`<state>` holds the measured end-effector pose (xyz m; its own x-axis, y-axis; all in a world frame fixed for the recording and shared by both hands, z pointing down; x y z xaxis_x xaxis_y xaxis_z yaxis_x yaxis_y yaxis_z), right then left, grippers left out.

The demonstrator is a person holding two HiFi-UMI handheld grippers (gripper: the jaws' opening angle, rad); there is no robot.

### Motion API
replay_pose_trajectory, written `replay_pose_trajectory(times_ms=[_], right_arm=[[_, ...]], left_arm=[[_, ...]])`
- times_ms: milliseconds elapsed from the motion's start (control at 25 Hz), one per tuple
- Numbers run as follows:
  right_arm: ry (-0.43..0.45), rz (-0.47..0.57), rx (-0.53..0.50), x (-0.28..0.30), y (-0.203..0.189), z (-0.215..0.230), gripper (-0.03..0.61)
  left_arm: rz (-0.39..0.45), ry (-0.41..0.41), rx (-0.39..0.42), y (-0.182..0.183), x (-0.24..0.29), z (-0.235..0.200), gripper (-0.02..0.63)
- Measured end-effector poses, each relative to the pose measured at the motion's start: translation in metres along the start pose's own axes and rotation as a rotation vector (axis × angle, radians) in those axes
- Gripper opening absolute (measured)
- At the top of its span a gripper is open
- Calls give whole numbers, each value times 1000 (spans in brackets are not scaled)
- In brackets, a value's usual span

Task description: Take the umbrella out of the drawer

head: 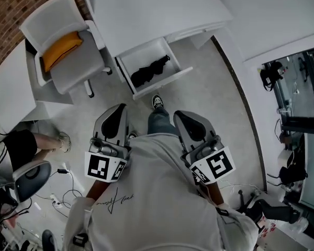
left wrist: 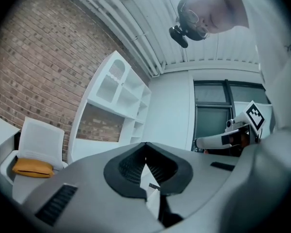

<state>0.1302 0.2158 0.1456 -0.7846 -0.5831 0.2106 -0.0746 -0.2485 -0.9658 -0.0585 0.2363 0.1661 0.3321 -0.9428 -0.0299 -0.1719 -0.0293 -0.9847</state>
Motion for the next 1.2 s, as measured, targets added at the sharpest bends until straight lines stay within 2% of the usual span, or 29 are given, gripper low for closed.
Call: replay_pose_trajectory(times_ms=[600, 680, 800, 960, 1200], right_arm=[[198, -53, 44, 78, 45, 162, 25], [218, -72, 67, 85, 45, 185, 25], [261, -96, 89, 95, 47, 214, 25], [352, -121, 86, 110, 47, 232, 25], [467, -181, 66, 129, 36, 237, 25]], left_arm=[[-23, 241, -31, -4, 153, -17, 15], [-25, 278, -14, -3, 172, -19, 15], [-40, 346, 53, -4, 195, -21, 15], [-56, 449, 63, -5, 204, -26, 15], [-101, 516, 32, -22, 208, -18, 15]])
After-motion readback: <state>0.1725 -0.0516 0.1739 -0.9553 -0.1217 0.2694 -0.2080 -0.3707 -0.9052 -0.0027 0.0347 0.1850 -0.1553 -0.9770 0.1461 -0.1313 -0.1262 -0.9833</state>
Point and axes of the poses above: the fingertips, and each gripper's own axes: x forward along the fingers, z to its right, y out of its top, the point moved 5 cm from there along -x, backward along the fingers, and after that the axes turned 2 degrees about x, right-handed, at the moved point
